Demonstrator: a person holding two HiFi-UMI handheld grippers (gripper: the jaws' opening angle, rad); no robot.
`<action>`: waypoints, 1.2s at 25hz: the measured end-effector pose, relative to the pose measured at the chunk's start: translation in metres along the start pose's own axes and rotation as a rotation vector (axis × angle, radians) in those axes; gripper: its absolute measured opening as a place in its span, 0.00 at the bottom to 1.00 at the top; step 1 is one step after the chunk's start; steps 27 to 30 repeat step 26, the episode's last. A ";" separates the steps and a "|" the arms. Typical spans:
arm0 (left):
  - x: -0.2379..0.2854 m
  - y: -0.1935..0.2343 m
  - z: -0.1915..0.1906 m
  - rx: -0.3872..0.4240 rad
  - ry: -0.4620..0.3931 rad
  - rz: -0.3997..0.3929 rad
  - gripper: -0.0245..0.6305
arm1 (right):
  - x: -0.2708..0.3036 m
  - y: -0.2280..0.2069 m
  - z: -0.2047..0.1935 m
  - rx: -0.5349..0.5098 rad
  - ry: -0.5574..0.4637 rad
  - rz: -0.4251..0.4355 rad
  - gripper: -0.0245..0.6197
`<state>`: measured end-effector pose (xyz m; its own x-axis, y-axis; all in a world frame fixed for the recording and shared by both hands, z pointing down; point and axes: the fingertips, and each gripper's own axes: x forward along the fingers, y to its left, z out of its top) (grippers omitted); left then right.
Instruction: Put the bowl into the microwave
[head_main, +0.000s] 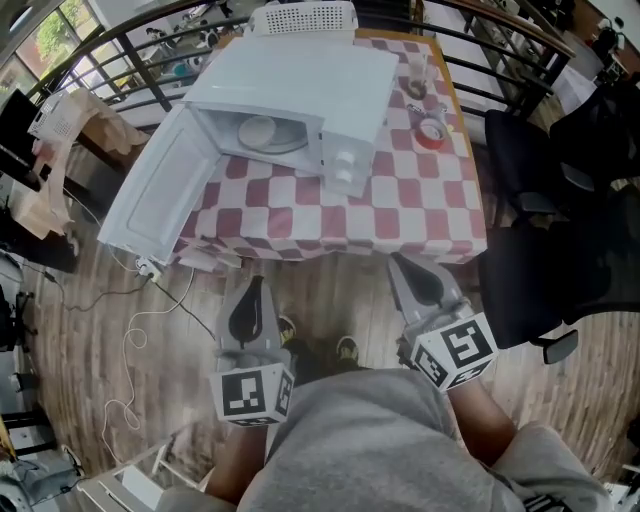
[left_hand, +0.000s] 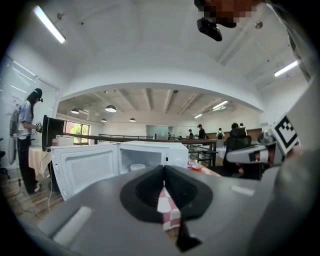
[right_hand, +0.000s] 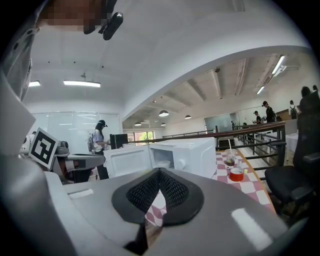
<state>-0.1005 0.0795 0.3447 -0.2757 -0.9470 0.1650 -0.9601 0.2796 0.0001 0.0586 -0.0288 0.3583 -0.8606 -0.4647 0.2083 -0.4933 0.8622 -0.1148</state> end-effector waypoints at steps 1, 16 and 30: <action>-0.001 -0.001 0.000 -0.003 -0.001 -0.001 0.05 | -0.001 0.001 0.000 -0.003 0.000 0.001 0.03; -0.009 0.011 0.001 -0.022 -0.013 0.001 0.05 | 0.002 0.013 0.002 -0.037 0.003 -0.001 0.03; -0.009 0.006 0.003 -0.011 -0.016 -0.003 0.05 | 0.002 0.017 0.006 -0.056 -0.001 0.012 0.03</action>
